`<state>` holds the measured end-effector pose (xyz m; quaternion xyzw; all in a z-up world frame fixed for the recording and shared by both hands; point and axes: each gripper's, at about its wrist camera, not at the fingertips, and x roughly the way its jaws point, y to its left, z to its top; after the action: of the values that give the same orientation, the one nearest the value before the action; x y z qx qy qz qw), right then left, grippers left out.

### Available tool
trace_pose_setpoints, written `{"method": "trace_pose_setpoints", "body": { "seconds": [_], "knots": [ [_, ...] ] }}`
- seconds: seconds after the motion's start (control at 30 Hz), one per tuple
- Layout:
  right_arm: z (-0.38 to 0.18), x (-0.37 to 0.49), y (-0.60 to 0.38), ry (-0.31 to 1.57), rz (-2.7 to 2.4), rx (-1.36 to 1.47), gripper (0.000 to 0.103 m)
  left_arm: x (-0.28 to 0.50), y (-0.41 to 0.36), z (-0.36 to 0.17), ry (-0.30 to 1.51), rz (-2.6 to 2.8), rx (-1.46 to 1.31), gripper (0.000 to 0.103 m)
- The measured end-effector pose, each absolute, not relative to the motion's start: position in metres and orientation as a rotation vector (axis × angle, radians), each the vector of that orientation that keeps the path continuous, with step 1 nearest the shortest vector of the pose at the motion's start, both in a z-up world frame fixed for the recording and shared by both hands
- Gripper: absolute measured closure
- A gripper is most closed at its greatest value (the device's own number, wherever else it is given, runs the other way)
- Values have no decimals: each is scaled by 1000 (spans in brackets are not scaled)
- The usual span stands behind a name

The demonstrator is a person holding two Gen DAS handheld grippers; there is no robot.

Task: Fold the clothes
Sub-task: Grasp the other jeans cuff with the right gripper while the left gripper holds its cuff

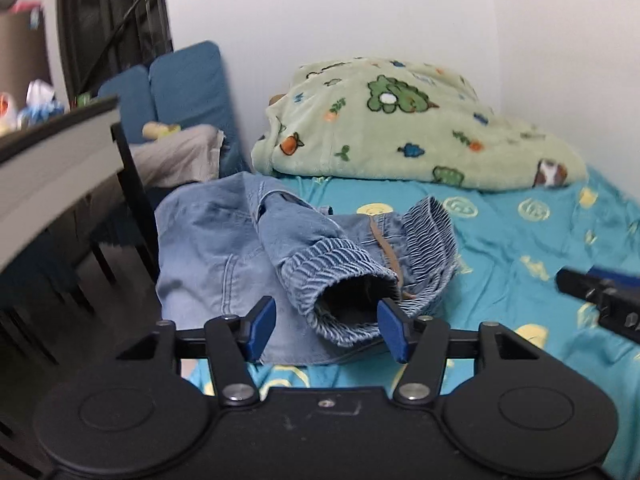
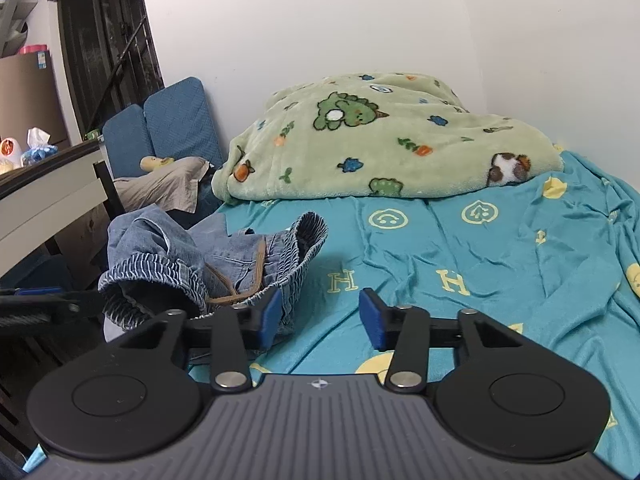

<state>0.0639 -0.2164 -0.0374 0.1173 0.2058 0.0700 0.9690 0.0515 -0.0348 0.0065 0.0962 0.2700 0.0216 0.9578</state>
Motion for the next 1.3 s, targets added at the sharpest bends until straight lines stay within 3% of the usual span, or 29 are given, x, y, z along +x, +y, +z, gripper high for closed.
{"method": "trace_pose_setpoints", "body": {
  "seconds": [0.13, 0.2, 0.53, 0.8, 1.3],
  "knots": [
    [-37, 68, -217, 416, 156, 224, 63, 71, -40, -6, 562, 74, 259, 52],
    [-37, 74, -217, 424, 162, 219, 64, 81, -40, -13, 588, 80, 274, 58],
    [-41, 129, -217, 436, 192, 153, 64, 105, -25, -30, 594, 114, 195, 63],
    [-61, 199, -220, 451, 211, 113, 64, 112, 18, -27, 578, 217, -98, 63],
    [-110, 282, -216, 526, 295, 286, 62, 118, 20, -36, 534, 186, -95, 63]
  ]
}}
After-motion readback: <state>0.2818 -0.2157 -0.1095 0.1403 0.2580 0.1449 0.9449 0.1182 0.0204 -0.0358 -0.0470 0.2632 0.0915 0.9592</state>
